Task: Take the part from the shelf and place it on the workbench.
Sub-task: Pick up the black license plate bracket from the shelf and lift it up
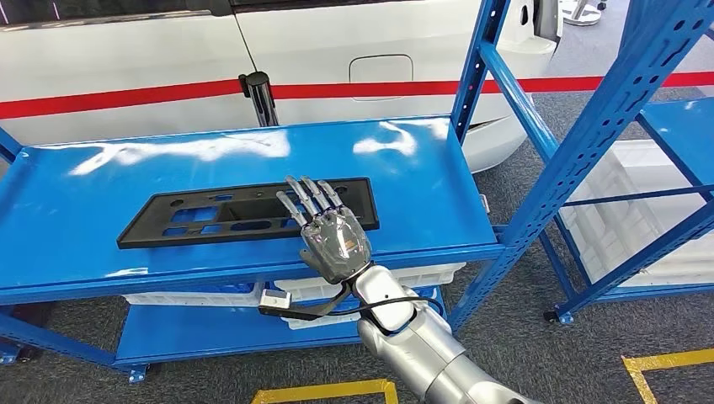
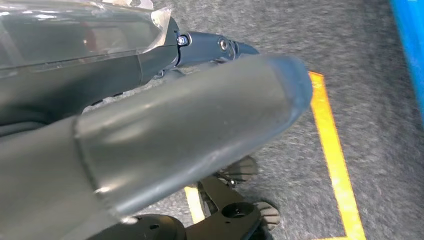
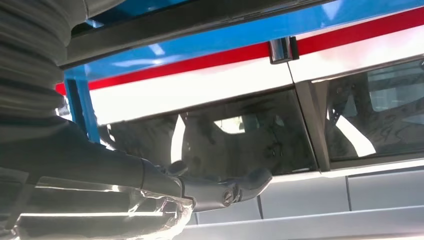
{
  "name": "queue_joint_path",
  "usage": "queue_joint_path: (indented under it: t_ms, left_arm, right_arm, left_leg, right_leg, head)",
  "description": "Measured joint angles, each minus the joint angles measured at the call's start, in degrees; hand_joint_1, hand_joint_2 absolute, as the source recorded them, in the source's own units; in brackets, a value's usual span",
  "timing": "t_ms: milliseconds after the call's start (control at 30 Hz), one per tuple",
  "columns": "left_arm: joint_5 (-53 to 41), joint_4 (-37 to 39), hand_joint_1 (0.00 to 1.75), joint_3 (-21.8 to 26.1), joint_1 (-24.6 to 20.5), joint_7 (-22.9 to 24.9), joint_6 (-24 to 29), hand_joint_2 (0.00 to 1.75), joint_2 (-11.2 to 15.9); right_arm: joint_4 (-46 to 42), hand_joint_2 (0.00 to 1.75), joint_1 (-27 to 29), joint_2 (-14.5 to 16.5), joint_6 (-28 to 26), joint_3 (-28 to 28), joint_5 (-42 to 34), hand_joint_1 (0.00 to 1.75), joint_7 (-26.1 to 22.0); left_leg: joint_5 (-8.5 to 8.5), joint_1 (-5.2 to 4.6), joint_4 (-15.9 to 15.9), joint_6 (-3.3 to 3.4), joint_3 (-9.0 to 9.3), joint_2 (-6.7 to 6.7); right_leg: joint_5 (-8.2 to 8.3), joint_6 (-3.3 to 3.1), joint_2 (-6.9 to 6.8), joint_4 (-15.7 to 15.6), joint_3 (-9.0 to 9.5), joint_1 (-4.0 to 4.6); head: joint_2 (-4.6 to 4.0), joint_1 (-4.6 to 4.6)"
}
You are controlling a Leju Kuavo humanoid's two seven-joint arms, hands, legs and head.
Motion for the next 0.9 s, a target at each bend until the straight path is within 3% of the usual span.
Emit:
queue_joint_path:
  t_ms: [67, 100, 133, 200, 267, 333, 467, 600, 767, 900]
  left_arm:
    - [0.0, 0.0, 0.00, 0.0, 0.1, 0.0, 0.0, 0.00, 0.0]
    - [-0.1, 0.0, 0.00, 0.0, 0.1, 0.0, 0.1, 0.00, 0.0]
    - [-0.1, 0.0, 0.00, 0.1, 0.2, 0.0, 0.2, 0.00, 0.0]
    - [-0.3, 0.0, 0.00, 0.2, 0.1, -0.2, 0.6, 0.00, 0.0]
    - [-0.5, 0.0, 0.00, 0.3, 0.0, -0.3, 1.0, 0.00, 0.0]
    - [-0.5, 0.0, 0.00, 0.3, 0.0, -0.3, 1.3, 0.00, 0.0]
    - [-0.6, 0.0, 0.00, 0.4, -0.1, -0.2, 1.5, 0.00, -0.1]
    - [-0.6, 0.0, 0.00, 0.7, -0.1, -0.2, 1.5, 0.00, -0.2]
    - [-1.1, 0.0, 0.00, 0.9, -0.1, 0.0, 1.7, 0.00, -0.2]
    - [-1.3, 0.0, 0.00, 0.9, -0.2, 0.3, 2.0, 0.00, -0.2]
  right_arm:
    - [0.0, 1.75, 0.2, 0.1, 0.0, 0.0, -0.6, 0.00, -0.8]
    - [0.0, 1.75, 0.3, 0.1, 0.0, 0.1, -0.9, 0.00, -1.1]
    - [0.0, 1.75, 0.4, 0.2, 0.0, 0.2, -1.2, 0.00, -1.4]
    - [0.0, 1.75, 0.4, 0.4, 0.0, 0.5, -1.7, 0.00, -1.7]
    - [0.0, 1.75, 0.3, 0.7, 0.1, 0.8, -2.5, 0.00, -2.2]
    - [0.0, 1.75, 0.2, 0.9, 0.1, 1.2, -2.9, 0.00, -2.5]
    - [0.0, 1.75, 0.1, 1.1, 0.1, 1.4, -3.1, 0.00, -2.6]
    - [0.0, 1.75, 0.1, 1.2, 0.1, 1.4, -3.2, 0.00, -2.6]
    - [0.0, 1.75, 0.1, 1.2, 1.0, 1.9, -5.2, 0.00, -4.2]
    - [0.0, 1.75, 0.1, 1.9, 2.9, 3.5, -7.5, 0.00, -6.0]
  left_leg:
    - [-1.86, 0.26, 5.8, -0.57, -4.32, 0.01]
    - [-1.26, 0.42, 6.3, -0.76, -5.46, 0.02]
    - [0.53, 0.61, 4.7, -0.89, -5.53, 0.03]
    - [5.58, 0.94, -2.6, -1.02, -3.23, 0.03]
    - [7.36, 0.77, -7.6, -0.56, -1.27, 0.05]
    - [7.19, 0.39, -8.3, 0.15, -0.84, 0.06]
    - [7.96, -0.26, -8.4, 0.32, -0.72, -0.13]
    - [7.67, -0.74, -8.4, 1.03, -0.71, -0.16]
    - [7.60, -0.83, -8.4, 1.37, -0.69, -0.15]
    - [7.62, -0.88, -8.4, 1.41, -0.70, -0.11]
  right_leg:
    - [-0.39, -0.23, 0.09, 0.0, 0.21, 0.07]
    - [-0.59, -0.21, 0.15, 0.1, 0.39, 0.07]
    - [-0.84, -0.06, 0.24, 0.1, 0.71, 0.03]
    - [-1.40, 0.43, 0.36, 0.1, 1.58, -0.03]
    - [-1.90, 1.02, 0.41, 0.1, 1.94, 0.15]
    - [-2.20, 1.41, 0.41, 0.2, 1.81, 0.50]
    - [-2.40, 1.28, 0.28, 0.2, 1.97, 0.85]
    - [-2.44, 1.59, 0.21, -0.2, 2.05, 0.75]
    - [-2.40, 1.78, 0.21, -0.5, 2.04, 0.68]
    - [-2.32, 2.50, 0.22, -0.5, 2.10, 0.58]
  head:
    - [0.00, -0.07]
    - [0.00, -0.10]
    - [0.00, -0.11]
    - [0.00, -0.12]
    - [0.00, -0.14]
    - [0.00, -0.14]
    - [0.00, 0.06]
    - [0.00, 0.07]
    - [0.00, 0.08]
    - [0.00, 0.07]
